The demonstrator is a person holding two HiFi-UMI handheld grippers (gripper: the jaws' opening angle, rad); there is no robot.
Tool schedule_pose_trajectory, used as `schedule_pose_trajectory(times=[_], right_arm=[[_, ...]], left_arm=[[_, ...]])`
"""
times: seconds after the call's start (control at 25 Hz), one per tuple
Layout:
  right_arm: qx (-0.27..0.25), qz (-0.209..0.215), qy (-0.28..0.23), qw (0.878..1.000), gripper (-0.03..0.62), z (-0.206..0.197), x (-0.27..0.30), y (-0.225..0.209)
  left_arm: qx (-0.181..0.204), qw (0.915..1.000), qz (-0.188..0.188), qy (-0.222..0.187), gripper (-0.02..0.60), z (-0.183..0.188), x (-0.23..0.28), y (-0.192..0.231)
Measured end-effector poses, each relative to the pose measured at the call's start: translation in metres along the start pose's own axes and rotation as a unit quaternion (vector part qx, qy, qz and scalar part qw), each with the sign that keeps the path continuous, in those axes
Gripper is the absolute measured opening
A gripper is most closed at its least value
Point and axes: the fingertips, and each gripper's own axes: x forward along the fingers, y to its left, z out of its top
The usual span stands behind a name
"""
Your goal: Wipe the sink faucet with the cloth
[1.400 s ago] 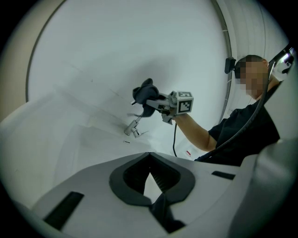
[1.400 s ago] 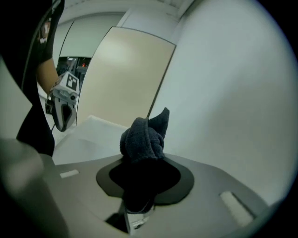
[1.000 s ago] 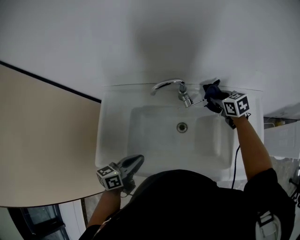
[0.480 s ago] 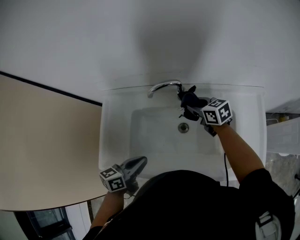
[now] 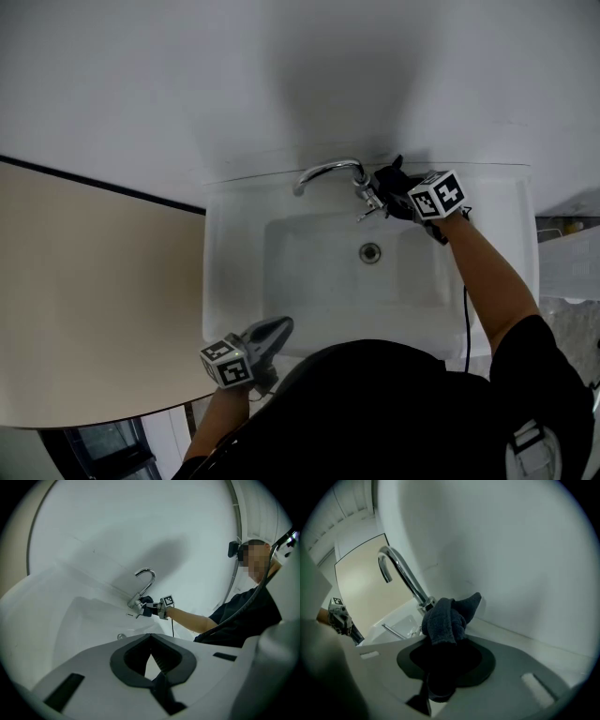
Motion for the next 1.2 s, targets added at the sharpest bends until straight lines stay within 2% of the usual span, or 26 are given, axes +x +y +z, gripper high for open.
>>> schedule_pose_trajectory(times=[0.2,0.32,0.4,0.56,0.64,0.76,0.84,0.96,1.0,1.08,1.2], right_arm=[[-0.031,0.001,0.030,0.999,0.089,0.005,0.029,-0.001],[-0.088,0.019,0.065,0.994,0.080,0.001,0.025,0.007],[-0.146,0.036,0.096,0.984,0.080,-0.008,0.014,0.016],[-0.248,0.050,0.150,0.956,0.080,-0.027,-0.001,0.032],[-0.270,0.058,0.174,0.945,0.081,-0.039,-0.006,0.038],[-0.254,0.115,0.200,0.939,0.081,-0.067,-0.014,0.058],[-0.223,0.135,0.193,0.946,0.083,-0.081,-0.005,0.071],[-0.129,0.110,0.126,0.977,0.083,-0.072,0.023,0.066],[-0.102,0.097,0.111,0.984,0.083,-0.070,0.033,0.060],[-0.081,0.075,0.096,0.989,0.084,-0.072,0.047,0.052],[-0.109,0.051,0.089,0.989,0.084,-0.073,0.048,0.046]], left_arm=[[-0.009,0.9999,-0.002,-0.003,0.000,0.001,0.002,-0.002],[-0.005,1.0000,0.000,-0.004,0.000,0.003,0.002,-0.003],[-0.001,1.0000,0.002,-0.004,0.000,0.004,0.002,-0.001],[0.001,1.0000,0.004,-0.005,0.000,0.008,0.002,0.004],[0.001,1.0000,0.003,-0.007,0.000,0.009,0.003,0.003],[-0.001,1.0000,0.000,-0.008,0.000,0.008,0.003,0.004],[-0.003,1.0000,0.003,-0.008,0.000,0.007,0.001,0.007],[-0.007,0.9999,0.009,-0.006,0.000,0.007,0.001,0.009],[-0.007,0.9999,0.010,-0.005,0.000,0.007,0.002,0.008],[-0.006,0.9999,0.010,-0.003,0.000,0.007,0.003,0.006],[-0.004,0.9999,0.014,-0.001,0.000,0.006,0.001,0.006]])
